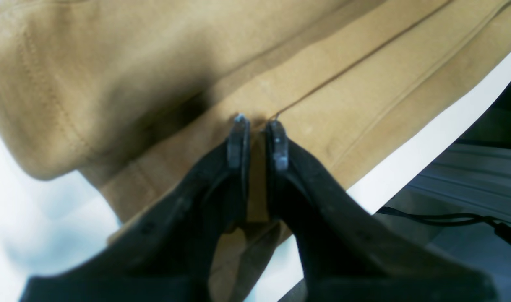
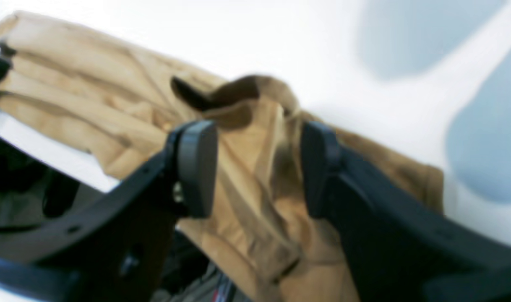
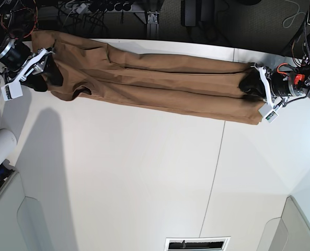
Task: Layout the t-shirt on the table in an organized manner, then fold the t-shirt properly
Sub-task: 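Hold the strip with both grippers and pull it taut lengthwise, then release and regrasp the strip end with the left gripper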
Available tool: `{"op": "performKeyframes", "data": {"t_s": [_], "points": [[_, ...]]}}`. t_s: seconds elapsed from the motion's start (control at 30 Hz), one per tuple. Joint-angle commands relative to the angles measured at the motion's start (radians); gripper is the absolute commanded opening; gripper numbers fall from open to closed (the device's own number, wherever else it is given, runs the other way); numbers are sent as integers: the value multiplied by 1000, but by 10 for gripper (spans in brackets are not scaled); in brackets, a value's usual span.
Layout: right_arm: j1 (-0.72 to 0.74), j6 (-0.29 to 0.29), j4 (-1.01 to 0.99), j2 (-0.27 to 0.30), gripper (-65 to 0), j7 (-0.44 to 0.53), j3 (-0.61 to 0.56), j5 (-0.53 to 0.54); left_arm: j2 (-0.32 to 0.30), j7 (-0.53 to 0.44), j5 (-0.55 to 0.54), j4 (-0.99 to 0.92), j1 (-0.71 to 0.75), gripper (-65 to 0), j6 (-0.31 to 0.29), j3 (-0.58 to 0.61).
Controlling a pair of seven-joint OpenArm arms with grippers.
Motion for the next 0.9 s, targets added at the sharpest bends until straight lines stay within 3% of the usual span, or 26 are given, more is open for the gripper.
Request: {"op": "performKeyframes", "data": {"t_s": [0.0,0.03,0.1,0.13,0.37,0.5,0.7,0.87], "points": [[10,3,16,-2,-350,40,7,10,-27,-10,-14,10,-13,-544,-2,-8],[15,3,16,-16,-404,46,7,10,-31,-10,-24,10,-13,-544,-2,-8],[26,3,12,-45,-600,46,7,9,-44,-10,-51,10,-13,-544,-2,-9],[30,3,5,-59,-650,50,7,2,-49,-10,-61,10,-13,-544,-2,-9],[77,3,-194,-75,-650,113,-10,-121,-66,2,-100,11,-16,-544,-2,-18],[97,3,-297,-58,-650,113,-10,-97,-66,29,-157,11,-15,-535,-2,-94],[106,3,-315,-56,-650,113,-11,-81,-66,43,-205,11,11,-343,-2,-275],[113,3,-315,-56,-650,113,-11,-68,-63,41,-210,11,139,-340,-2,-379]]}}
